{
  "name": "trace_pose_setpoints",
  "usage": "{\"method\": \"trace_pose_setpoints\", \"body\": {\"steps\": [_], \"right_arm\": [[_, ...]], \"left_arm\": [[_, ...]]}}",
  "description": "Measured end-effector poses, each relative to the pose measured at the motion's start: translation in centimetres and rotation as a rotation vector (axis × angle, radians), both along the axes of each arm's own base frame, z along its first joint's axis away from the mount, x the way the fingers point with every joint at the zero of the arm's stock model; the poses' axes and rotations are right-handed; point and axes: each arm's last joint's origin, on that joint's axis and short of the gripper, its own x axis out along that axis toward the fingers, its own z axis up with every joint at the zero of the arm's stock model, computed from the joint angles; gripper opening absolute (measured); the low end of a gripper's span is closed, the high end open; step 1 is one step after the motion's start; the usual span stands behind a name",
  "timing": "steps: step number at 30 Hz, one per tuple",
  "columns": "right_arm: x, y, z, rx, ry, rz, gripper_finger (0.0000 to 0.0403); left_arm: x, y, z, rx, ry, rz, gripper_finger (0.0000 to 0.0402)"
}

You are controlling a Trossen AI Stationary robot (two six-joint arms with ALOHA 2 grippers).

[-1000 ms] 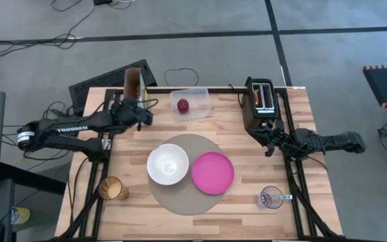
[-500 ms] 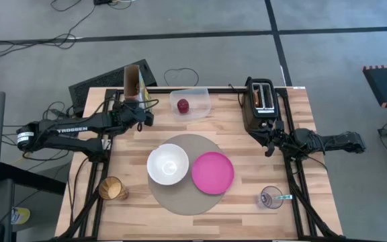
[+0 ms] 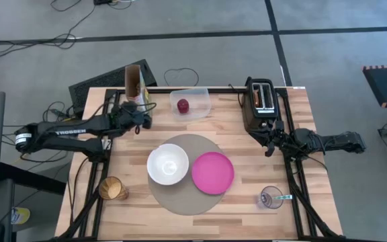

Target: Arrange a breakfast setting

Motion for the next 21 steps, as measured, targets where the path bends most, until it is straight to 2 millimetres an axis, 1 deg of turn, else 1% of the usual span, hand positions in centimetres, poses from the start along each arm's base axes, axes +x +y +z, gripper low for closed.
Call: {"method": "trace_pose_setpoints", "body": {"steps": [3, 11, 18, 21], "right_arm": [[0.0, 0.0, 0.0, 0.0, 0.0, 0.0, 0.007], [0.0, 0.0, 0.0, 0.0, 0.0, 0.0, 0.007], [0.0, 0.0, 0.0, 0.0, 0.0, 0.0, 0.007], [0.0, 0.0, 0.0, 0.0, 0.0, 0.0, 0.007]], "left_arm": [[0.3, 0.2, -0.6, 0.039, -0.053, -0.007, 0.0384], [-0.2, 1.2, -1.8, 0.079, -0.092, 0.038, 0.0384], [-0.1, 2.3, -1.4, 0.136, -0.077, 0.017, 0.0384], [0.1, 2.9, -1.7, 0.137, -0.063, 0.01, 0.0384]]}}
